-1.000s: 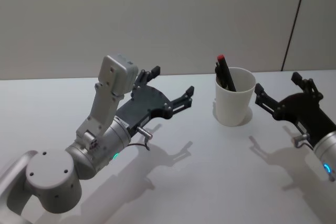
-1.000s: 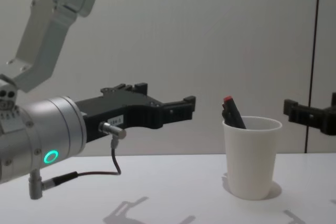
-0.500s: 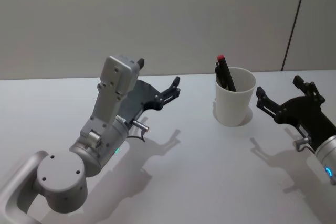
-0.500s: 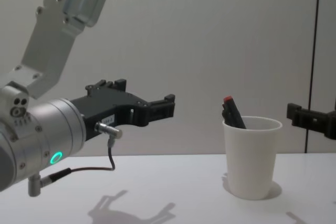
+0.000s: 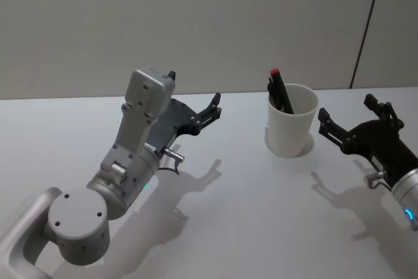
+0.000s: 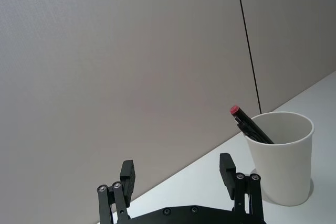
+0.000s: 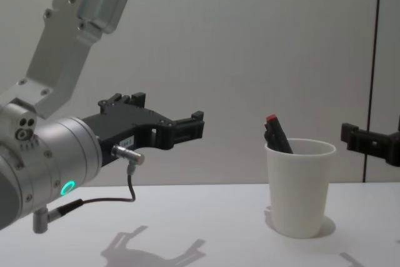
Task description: Place the pen into the pen holder.
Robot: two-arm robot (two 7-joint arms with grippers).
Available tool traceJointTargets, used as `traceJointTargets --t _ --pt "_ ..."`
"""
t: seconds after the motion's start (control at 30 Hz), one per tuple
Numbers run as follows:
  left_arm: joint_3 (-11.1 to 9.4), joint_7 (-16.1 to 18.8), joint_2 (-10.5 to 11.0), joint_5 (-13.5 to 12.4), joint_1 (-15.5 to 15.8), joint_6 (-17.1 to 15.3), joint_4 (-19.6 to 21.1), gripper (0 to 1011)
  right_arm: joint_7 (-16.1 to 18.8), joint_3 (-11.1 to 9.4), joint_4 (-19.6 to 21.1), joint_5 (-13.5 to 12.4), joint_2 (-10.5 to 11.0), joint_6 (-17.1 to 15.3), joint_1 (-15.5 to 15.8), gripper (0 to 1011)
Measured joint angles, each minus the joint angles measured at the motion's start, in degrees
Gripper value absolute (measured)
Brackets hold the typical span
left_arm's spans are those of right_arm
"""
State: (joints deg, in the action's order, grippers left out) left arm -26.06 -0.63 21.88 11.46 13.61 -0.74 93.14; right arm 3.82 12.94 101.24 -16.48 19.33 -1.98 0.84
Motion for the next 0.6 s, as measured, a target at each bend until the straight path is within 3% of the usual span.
traceJointTargets --t 0.6 --pt "0.04 0.01 0.02 0.02 -0.03 -0.02 0.03 1001 0.01 0.00 -0.01 0.02 0.00 0.04 0.00 1001"
